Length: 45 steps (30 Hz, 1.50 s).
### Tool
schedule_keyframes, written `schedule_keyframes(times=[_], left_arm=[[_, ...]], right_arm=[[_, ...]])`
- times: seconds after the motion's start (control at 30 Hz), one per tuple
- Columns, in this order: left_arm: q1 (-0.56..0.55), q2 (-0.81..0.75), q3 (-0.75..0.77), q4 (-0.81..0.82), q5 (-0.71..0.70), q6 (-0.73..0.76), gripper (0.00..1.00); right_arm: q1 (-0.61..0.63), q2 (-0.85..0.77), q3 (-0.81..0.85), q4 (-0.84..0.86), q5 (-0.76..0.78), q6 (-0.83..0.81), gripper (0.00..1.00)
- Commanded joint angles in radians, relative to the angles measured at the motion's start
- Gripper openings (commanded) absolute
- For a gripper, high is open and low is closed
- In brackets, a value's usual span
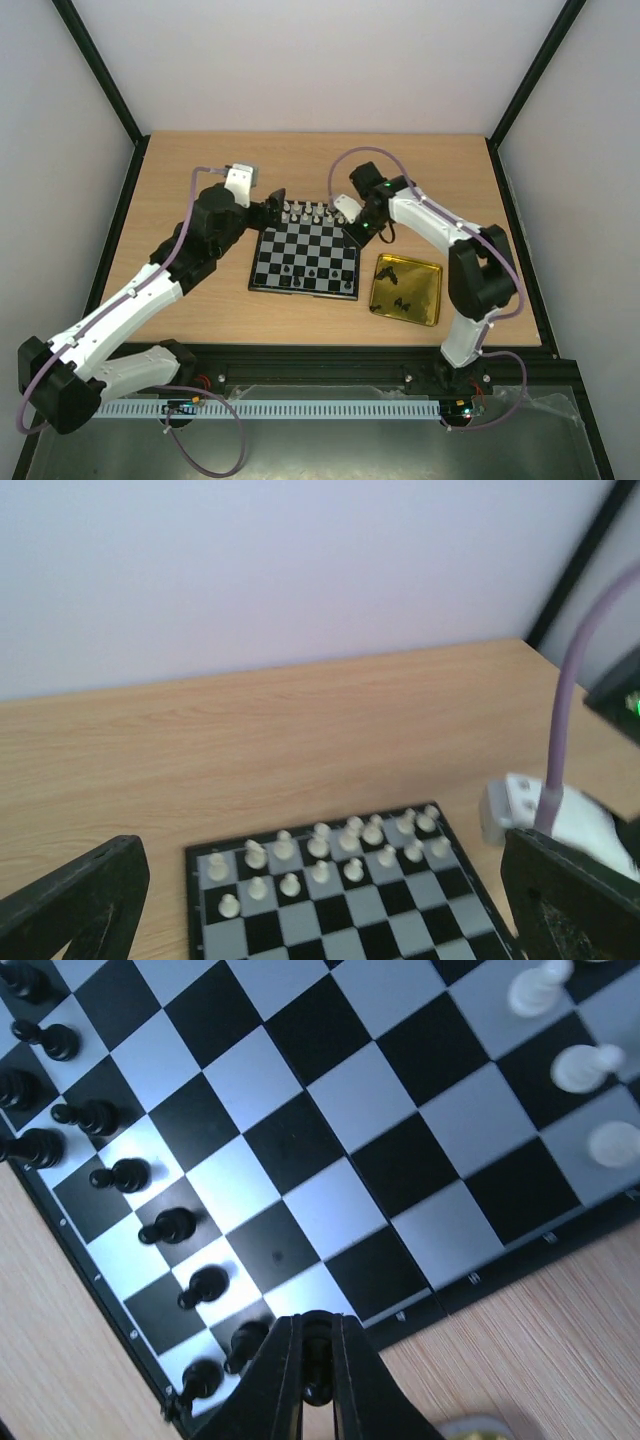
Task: Set up the chess pieces on the board
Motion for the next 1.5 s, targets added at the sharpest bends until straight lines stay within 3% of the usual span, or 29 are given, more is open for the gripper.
schedule_keyframes(times=[0.0,0.13,0.43,0.57,0.7,0.83,1.0,1.2,1.27,1.4,1.47], left_arm=[[0.024,-0.010,-0.029,0.052,-0.255,-0.123,0.99],[0.063,0.053,0.039,-0.037,-0.227,-0.167,0.99],[0.068,0.033,0.027,-0.012,-0.088,-0.020,0.99],[0.069,0.065,0.068,-0.054,-0.019,0.001,0.99],[0.069,0.018,0.013,0.019,0.014,-0.004,0.99],[0.070,0.047,0.039,-0.016,-0.033,-0.027,0.99],[0.071,0.096,0.066,-0.038,-0.010,-0.054,0.99],[0.033,0.165,0.064,-0.012,0.148,-0.048,0.99],[0.000,0.200,0.084,-0.038,0.208,-0.031,0.94],[-0.048,0.342,0.197,-0.186,0.287,0.023,0.56],[-0.069,0.426,0.247,-0.274,0.276,0.028,0.45]], right_arm=[[0.052,0.093,0.073,-0.013,0.021,0.048,0.04],[0.084,0.166,0.119,-0.002,0.037,0.072,0.04],[0.103,0.226,0.102,0.036,0.065,0.094,0.05],[0.103,0.223,0.085,0.052,0.074,0.099,0.16],[0.102,0.197,0.062,0.068,0.072,0.111,0.26],[0.079,0.119,0.034,0.070,0.047,0.110,0.34],[-0.042,-0.023,-0.049,0.079,-0.108,0.141,0.36],[-0.190,-0.280,-0.233,0.160,-0.188,0.169,0.40],[-0.218,-0.360,-0.311,0.201,-0.195,0.185,0.41],[-0.272,-0.521,-0.486,0.323,-0.193,0.216,0.47],[-0.280,-0.589,-0.538,0.381,-0.126,0.216,0.51]])
